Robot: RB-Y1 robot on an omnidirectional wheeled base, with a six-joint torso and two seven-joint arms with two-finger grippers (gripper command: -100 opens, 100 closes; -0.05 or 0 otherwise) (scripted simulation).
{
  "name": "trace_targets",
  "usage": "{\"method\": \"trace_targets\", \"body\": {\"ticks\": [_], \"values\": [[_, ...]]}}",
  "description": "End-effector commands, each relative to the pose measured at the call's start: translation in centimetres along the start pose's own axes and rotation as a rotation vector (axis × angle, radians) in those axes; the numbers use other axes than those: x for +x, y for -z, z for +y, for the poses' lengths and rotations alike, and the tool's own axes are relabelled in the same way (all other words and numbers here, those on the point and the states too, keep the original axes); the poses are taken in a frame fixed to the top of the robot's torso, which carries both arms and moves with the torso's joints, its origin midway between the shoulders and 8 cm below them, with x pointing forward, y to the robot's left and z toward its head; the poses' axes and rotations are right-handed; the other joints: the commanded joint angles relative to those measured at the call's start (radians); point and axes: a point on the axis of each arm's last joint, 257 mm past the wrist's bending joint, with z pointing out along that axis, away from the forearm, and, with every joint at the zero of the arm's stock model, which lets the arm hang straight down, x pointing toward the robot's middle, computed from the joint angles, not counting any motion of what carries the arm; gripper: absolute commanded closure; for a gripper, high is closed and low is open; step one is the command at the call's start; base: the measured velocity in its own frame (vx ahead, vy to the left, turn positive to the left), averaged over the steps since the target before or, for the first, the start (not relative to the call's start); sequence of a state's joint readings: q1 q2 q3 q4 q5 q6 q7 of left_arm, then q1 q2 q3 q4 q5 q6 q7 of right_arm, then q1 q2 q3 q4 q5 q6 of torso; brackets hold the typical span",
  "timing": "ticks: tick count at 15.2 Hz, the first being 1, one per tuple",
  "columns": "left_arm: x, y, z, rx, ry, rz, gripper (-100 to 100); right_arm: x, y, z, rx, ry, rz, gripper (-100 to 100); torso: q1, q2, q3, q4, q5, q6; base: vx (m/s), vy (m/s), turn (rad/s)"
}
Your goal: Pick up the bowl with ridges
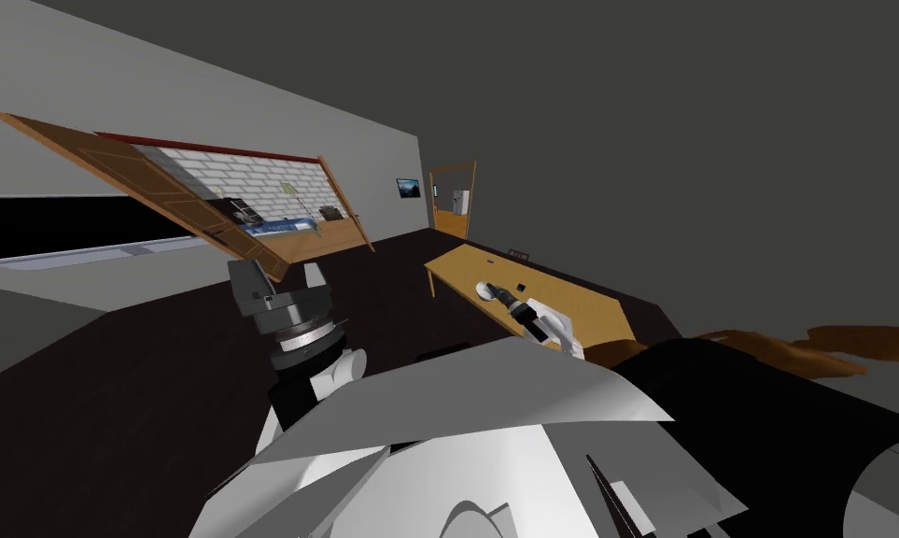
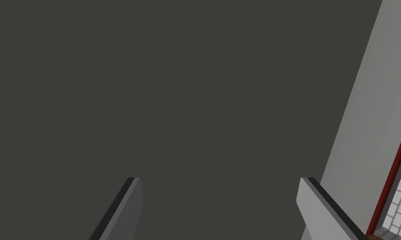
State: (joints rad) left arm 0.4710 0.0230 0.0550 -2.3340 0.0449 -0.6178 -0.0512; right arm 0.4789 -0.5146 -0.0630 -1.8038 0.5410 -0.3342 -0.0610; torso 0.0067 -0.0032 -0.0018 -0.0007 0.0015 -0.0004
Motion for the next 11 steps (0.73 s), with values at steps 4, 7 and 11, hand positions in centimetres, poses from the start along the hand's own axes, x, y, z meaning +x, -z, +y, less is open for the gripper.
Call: {"method": "trace_targets", "body": {"ticks": [4, 7, 11], "values": [[0.0, 0.0, 0.0, 0.0, 0.0, 0.0, 0, 2.3, 1.7, -5.4, 0.097, 0.132, 0.104, -100, 0.001, -0.001, -0.001, 0.0, 0.0, 0.0, 0.062, 0.093, 0.144], [0.0, 0.0, 0.0, 0.0, 0.0, 0.0, 0, 3.3, 3.0, -8.3, 0.145, 0.202, 0.161, -100, 0.0, 0.0, 0.0, 0.0, 0.0, 0.0, 0.045, 0.071, 0.112], [0.0, 0.0, 0.0, 0.0, 0.0, 0.0, 0, 5.0, 6.0, -13.9, 0.234, 0.34, 0.28, -100, 0.0, -0.001, 0.0, 0.0, 0.0, 0.0, 0.067, 0.079, 0.167]]}}
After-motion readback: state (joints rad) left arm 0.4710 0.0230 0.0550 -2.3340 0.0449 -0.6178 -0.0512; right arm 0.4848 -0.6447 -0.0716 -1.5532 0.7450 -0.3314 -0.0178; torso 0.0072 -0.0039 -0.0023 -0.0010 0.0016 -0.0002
